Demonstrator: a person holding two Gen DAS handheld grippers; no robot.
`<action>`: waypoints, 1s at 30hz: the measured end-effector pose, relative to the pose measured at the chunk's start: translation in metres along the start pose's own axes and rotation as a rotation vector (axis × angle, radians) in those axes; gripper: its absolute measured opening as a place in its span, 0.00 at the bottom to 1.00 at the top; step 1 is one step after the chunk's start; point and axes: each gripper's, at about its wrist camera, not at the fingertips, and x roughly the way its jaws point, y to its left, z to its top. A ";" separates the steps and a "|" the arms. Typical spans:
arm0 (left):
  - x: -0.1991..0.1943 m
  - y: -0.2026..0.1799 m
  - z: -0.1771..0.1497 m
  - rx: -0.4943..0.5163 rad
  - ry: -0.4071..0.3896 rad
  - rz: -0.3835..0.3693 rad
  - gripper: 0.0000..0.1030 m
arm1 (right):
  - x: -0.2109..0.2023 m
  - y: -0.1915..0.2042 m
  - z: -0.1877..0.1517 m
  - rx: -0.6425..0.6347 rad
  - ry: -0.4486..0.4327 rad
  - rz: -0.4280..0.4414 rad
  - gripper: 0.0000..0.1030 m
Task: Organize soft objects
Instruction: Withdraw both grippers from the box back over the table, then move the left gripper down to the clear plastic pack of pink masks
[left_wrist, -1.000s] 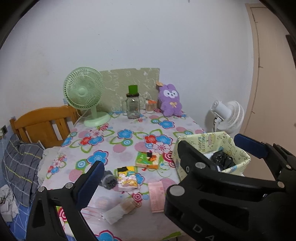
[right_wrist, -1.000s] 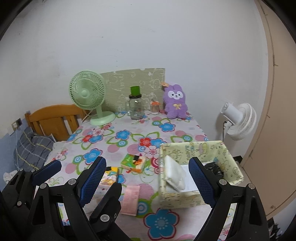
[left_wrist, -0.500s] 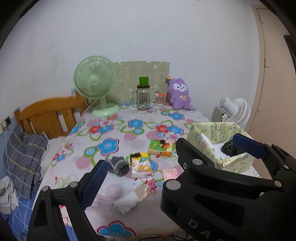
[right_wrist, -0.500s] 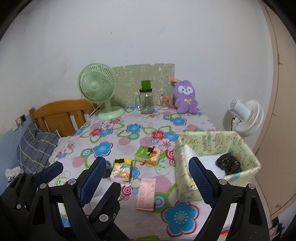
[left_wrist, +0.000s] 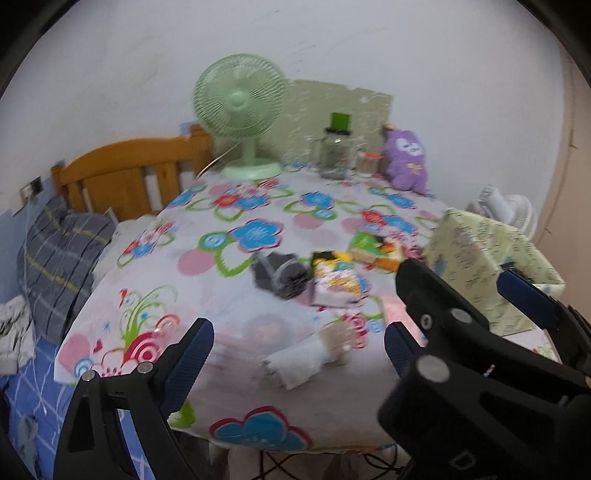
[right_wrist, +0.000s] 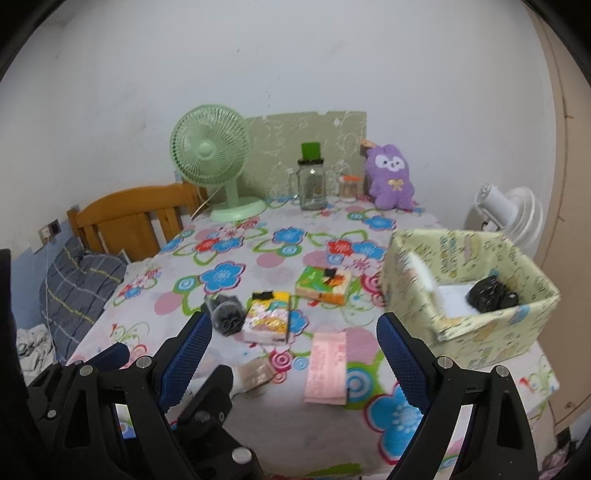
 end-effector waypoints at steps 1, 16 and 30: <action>0.003 0.002 -0.001 -0.003 0.005 0.011 0.92 | 0.003 0.002 -0.002 -0.001 0.008 0.003 0.90; 0.038 0.034 -0.028 -0.089 0.068 0.145 0.91 | 0.044 0.021 -0.029 -0.040 0.053 0.025 0.90; 0.062 0.050 -0.027 -0.112 0.106 0.100 0.91 | 0.080 0.026 -0.032 -0.015 0.196 0.042 0.90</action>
